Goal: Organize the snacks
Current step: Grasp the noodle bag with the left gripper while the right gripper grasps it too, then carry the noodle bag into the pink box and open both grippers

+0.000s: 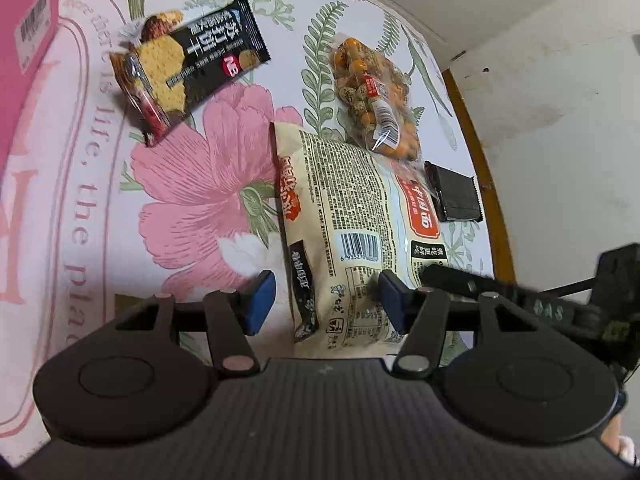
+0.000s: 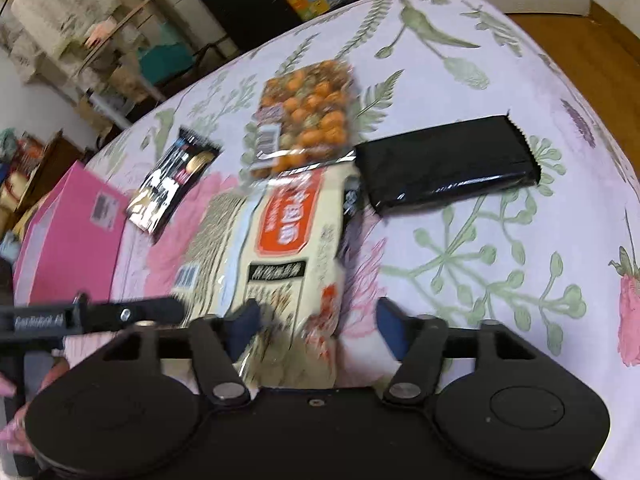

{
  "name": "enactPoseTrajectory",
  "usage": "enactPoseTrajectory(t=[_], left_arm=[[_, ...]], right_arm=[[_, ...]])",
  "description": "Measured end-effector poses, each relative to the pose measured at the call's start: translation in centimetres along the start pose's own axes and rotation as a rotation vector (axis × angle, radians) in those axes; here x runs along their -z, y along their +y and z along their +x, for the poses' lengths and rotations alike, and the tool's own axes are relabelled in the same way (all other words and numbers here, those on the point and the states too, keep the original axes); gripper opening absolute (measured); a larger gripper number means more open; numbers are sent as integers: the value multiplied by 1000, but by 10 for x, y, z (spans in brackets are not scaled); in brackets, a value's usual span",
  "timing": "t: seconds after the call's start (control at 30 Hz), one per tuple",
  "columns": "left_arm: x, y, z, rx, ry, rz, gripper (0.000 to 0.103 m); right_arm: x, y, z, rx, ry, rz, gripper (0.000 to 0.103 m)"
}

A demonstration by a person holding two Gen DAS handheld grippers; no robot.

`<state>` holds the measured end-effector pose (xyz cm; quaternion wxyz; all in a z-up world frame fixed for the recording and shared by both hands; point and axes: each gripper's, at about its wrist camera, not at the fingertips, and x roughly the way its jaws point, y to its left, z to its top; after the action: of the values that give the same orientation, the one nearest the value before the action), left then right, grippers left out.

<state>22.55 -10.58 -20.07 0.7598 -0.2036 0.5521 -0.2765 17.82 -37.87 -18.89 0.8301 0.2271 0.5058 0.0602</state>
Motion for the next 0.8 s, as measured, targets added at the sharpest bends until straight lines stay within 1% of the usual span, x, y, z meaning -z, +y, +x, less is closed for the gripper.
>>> enactPoseTrajectory(t=[0.07,0.13,0.2,0.23,0.3,0.4,0.53,0.63,0.67,0.73,0.8], left_arm=[[1,5,7,30,3,-18,55],[2,9,13,70,8,-34,52],[4,9,14,82,4,-34,51],[5,6,14,77,0,-18,50],[5,-1,10,62,3,21,49],[4,-10,5,40,28,53,49],[7,-18,-6,4,98,67,49],[16,-22,-17,-15,122,76,49],[18,-24,-21,-22,133,75,49],[23,-27,-26,-46,150,81,50],[27,-33,-34,-67,147,99,50]], right_arm=[[-3,-6,6,-39,-35,32,75],[-1,-5,8,-61,-57,22,75],[-1,-1,10,-98,-53,2,58],[0,3,10,-98,-55,-5,58],[0,15,8,-61,-39,-61,52],[2,28,3,-46,9,-91,52],[9,36,-2,-42,74,-81,54],[14,41,-7,-54,115,-75,56],[16,43,-9,-57,131,-72,58],[22,49,-11,-51,154,-79,60],[26,55,-14,-46,164,-77,60]])
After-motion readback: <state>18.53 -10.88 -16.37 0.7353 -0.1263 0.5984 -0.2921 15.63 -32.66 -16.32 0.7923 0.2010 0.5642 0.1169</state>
